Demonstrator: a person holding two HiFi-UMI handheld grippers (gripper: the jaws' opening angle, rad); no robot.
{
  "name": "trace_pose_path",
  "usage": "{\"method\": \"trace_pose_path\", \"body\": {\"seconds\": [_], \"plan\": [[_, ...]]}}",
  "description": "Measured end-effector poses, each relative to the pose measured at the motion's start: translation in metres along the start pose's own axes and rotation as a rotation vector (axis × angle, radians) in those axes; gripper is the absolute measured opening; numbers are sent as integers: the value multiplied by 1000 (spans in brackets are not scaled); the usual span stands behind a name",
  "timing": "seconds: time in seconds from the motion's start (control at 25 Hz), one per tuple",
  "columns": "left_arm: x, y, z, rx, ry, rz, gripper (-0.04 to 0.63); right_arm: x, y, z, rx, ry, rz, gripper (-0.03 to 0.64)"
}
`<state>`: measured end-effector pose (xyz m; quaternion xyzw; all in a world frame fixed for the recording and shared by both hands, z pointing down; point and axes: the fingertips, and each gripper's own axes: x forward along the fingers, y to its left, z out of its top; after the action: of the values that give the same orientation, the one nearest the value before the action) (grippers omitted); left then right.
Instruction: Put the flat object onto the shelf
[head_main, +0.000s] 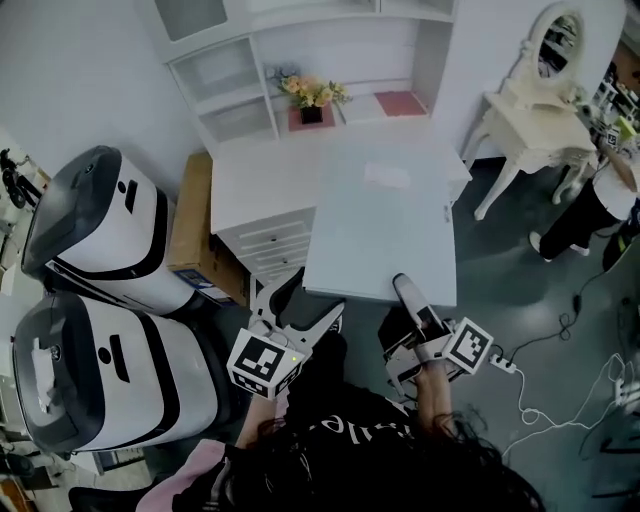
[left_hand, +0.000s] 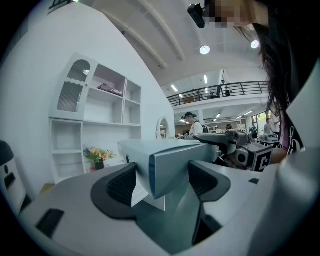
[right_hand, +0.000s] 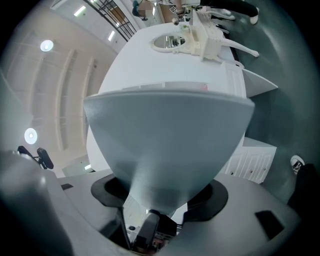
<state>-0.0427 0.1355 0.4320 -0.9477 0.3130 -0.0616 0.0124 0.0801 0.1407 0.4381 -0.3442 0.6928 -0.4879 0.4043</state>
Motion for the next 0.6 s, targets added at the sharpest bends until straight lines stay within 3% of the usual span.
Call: {"method": "trace_pose_path", "body": {"seconds": [0.32,0.6], "plan": [[73,66,12,-13,-27,-72,342,71,-19,54,-5,-49,-40,299],[118,135,31,9,-71,-83,342,146,-25,87,-13,-55,-30,299]]}}
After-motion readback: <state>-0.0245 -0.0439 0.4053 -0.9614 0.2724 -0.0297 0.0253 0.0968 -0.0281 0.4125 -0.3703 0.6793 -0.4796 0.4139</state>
